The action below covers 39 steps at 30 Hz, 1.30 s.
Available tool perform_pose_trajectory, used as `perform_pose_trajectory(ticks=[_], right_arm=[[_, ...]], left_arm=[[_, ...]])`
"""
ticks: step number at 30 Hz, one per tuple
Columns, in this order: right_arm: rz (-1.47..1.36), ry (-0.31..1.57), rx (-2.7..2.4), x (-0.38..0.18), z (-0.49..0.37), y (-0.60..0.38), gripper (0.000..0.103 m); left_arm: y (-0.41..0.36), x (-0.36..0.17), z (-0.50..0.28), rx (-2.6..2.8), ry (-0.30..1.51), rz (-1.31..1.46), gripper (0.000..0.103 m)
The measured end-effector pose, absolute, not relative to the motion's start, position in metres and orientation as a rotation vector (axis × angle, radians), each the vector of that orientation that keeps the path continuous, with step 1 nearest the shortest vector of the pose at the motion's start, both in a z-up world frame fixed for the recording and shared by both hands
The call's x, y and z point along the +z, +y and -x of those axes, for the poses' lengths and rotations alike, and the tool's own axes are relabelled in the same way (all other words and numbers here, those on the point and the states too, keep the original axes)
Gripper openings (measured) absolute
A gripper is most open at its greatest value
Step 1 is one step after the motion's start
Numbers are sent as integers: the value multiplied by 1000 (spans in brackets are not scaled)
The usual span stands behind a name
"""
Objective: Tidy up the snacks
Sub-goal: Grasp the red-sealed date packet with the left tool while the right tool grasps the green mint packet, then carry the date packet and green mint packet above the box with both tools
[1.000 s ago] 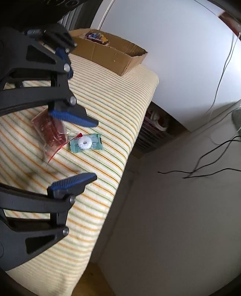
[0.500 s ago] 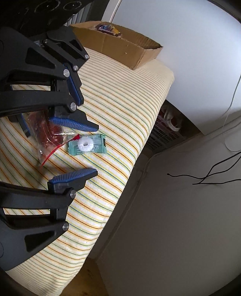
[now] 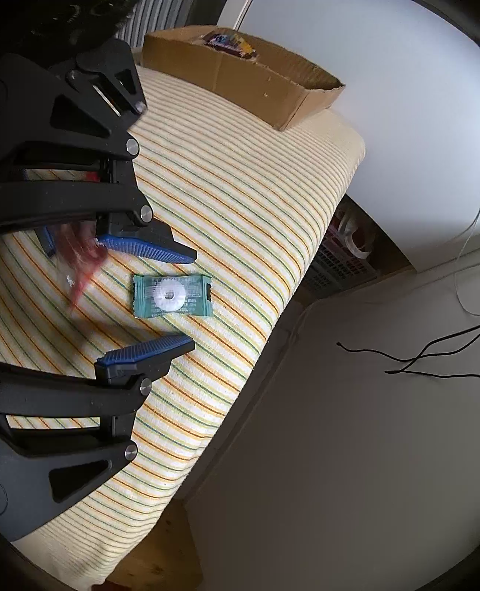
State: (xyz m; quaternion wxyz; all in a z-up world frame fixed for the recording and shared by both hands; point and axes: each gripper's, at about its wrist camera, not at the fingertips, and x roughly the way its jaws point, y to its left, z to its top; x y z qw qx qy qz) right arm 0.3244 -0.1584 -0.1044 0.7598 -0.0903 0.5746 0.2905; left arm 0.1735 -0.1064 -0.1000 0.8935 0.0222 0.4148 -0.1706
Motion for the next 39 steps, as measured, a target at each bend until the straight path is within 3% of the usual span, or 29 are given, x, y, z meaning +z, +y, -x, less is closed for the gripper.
perform_pose_trajectory(ticks=[3,9,12,39], right_arm=[[237,1237,620,-105,-321,-154,43],[360,1193,564,-107,-306,-147,23],[364,1181,551,-107,-300,-148,21],[330,978,697,-43,-221,-79,20]], left_arm=[[-100,-99,-165,-344,866,-33,40],[-87,-97,-152,-310,868,-13,40],[-78,-95,-145,-293,858,7,40],[46,-35,-102,-82,667,80,40]])
